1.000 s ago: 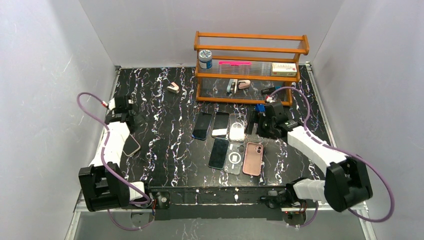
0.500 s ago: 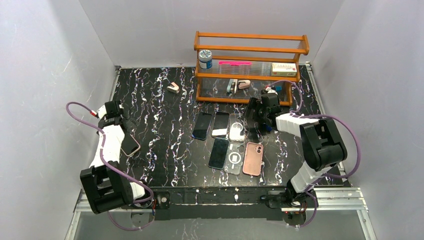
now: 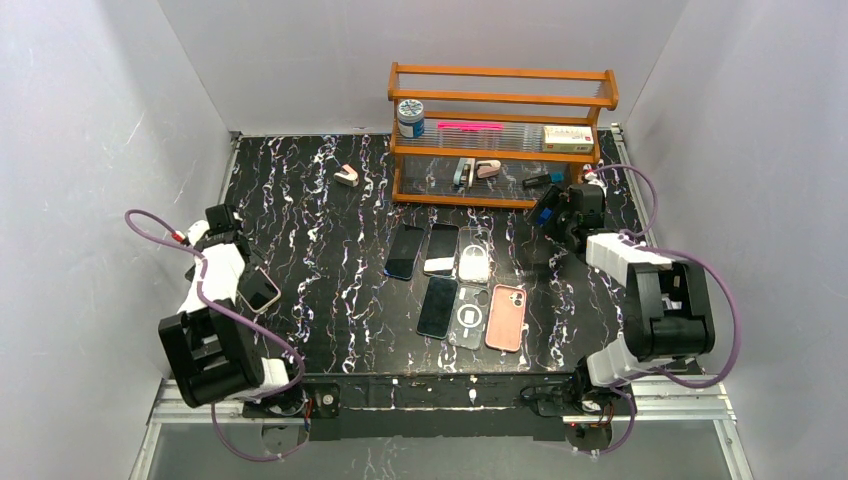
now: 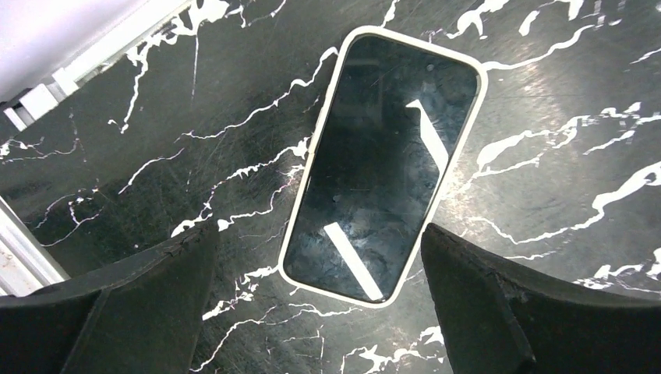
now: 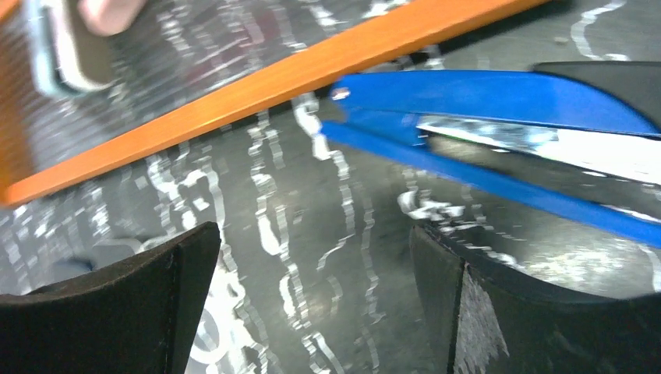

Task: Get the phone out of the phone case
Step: Pick up the phone at the center of the board.

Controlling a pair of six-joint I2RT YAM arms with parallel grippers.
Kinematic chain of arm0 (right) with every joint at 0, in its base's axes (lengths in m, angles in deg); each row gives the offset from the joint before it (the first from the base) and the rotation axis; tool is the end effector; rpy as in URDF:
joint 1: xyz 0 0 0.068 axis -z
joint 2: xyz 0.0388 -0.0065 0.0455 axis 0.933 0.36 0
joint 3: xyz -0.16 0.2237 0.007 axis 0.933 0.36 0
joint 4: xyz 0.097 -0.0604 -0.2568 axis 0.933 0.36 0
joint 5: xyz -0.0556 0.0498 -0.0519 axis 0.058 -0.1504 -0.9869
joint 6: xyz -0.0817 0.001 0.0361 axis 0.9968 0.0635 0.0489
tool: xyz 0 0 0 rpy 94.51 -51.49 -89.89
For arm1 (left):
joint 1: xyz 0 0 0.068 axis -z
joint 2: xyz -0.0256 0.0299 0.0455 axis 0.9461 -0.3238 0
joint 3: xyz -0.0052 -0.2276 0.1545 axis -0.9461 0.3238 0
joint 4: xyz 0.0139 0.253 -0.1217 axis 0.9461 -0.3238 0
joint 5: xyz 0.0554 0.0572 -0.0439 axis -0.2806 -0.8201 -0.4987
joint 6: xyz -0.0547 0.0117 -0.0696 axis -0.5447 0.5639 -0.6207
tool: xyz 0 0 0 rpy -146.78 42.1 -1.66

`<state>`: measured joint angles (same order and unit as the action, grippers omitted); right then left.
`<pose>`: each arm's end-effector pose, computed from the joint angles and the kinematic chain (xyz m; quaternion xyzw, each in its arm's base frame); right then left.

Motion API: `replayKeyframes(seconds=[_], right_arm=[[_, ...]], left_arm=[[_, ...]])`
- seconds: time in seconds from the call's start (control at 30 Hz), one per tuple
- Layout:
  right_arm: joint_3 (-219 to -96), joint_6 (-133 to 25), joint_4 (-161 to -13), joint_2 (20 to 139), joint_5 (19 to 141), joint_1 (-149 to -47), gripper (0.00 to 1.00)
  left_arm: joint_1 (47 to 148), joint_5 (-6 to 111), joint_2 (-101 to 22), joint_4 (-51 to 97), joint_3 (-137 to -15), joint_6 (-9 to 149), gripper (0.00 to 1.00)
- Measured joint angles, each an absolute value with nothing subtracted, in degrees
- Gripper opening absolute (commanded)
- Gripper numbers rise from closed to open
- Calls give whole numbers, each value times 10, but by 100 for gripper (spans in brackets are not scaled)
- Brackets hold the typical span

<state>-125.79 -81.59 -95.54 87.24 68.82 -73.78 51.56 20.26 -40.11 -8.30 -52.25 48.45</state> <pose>0.3678 0.0264 0.1443 0.2403 0.8603 0.1248 0.4320 0.2711 0.1306 0.1819 -0.4705 0.8114 0.1636 0.3057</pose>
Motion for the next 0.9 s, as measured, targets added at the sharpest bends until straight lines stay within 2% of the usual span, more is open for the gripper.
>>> replayKeyframes(seconds=[0.33, 0.67, 0.9], right_arm=[[-1225, -782, -985, 792, 851, -751, 99], [-1213, -761, -1003, 769, 944, -771, 99], [-1212, -752, -1009, 750, 976, -792, 99]], left_arm=[[506, 280, -490, -56, -521, 515, 98], [460, 351, -526, -13, -517, 529, 98], [462, 357, -555, -32, -544, 552, 87]])
